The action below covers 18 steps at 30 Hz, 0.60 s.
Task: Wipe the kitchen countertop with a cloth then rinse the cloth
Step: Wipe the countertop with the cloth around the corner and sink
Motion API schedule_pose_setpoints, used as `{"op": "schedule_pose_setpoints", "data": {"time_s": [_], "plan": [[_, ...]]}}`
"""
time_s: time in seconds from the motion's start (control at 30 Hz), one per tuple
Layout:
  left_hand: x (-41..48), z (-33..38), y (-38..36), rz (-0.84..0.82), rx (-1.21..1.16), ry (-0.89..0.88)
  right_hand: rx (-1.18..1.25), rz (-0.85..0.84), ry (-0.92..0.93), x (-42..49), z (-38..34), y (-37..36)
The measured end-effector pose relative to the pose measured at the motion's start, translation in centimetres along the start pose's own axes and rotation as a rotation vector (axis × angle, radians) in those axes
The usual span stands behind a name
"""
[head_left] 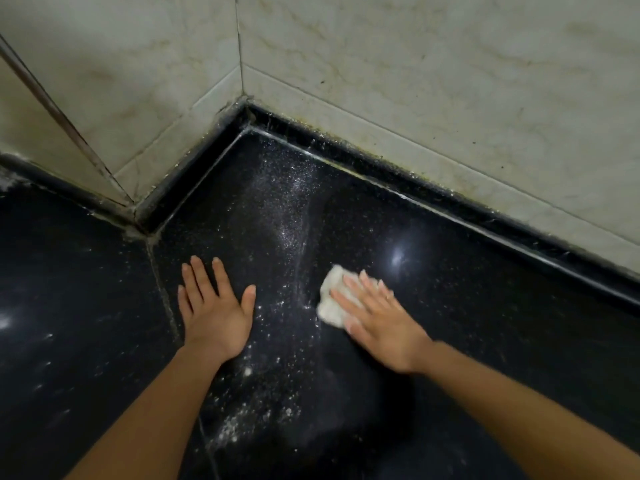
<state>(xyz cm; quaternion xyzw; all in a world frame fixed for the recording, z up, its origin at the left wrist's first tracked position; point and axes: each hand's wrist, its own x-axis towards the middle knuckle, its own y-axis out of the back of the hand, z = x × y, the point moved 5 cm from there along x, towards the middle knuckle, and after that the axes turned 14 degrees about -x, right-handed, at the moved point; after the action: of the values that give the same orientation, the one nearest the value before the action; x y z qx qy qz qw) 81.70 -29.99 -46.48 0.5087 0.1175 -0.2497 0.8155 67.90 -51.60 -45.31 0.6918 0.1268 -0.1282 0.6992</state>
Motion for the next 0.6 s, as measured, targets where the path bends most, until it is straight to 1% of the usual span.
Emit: {"op": "schedule_pose_setpoints", "data": {"time_s": [0.07, 0.13, 0.2, 0.23, 0.3, 0.4, 0.47, 0.53, 0.6], "plan": [[0.0, 0.0, 0.0, 0.007, 0.0, -0.006, 0.078, 0.0, -0.196, 4.4, 2.0, 1.2], [0.1, 0.0, 0.0, 0.009, 0.0, -0.015, 0.162, -0.024, -0.337, 8.0, 2.8, 2.2], [0.2, 0.0, 0.0, -0.002, -0.001, -0.018, 0.213, -0.038, -0.419, 9.6, 2.3, 2.4], [0.2, -0.1, 0.0, -0.011, 0.003, -0.018, 0.219, -0.036, -0.431, 9.6, 1.5, 2.4], [0.1, -0.2, 0.0, -0.025, 0.012, -0.021, 0.192, -0.021, -0.373, 8.1, -0.7, 2.1], [0.1, -0.1, 0.2, -0.035, 0.016, -0.018, 0.111, 0.008, -0.144, 3.5, -5.6, 0.7], [-0.1, 0.1, 0.3, -0.034, 0.007, -0.026, 0.084, -0.005, -0.016, -0.2, -8.8, -0.1], [-0.2, 0.1, 0.3, -0.037, 0.003, -0.031, 0.078, -0.043, 0.055, -2.7, -10.5, -0.6], [-0.3, 0.0, 0.3, -0.041, 0.003, -0.027, 0.081, -0.08, 0.066, -3.1, -9.9, -0.6]]}}
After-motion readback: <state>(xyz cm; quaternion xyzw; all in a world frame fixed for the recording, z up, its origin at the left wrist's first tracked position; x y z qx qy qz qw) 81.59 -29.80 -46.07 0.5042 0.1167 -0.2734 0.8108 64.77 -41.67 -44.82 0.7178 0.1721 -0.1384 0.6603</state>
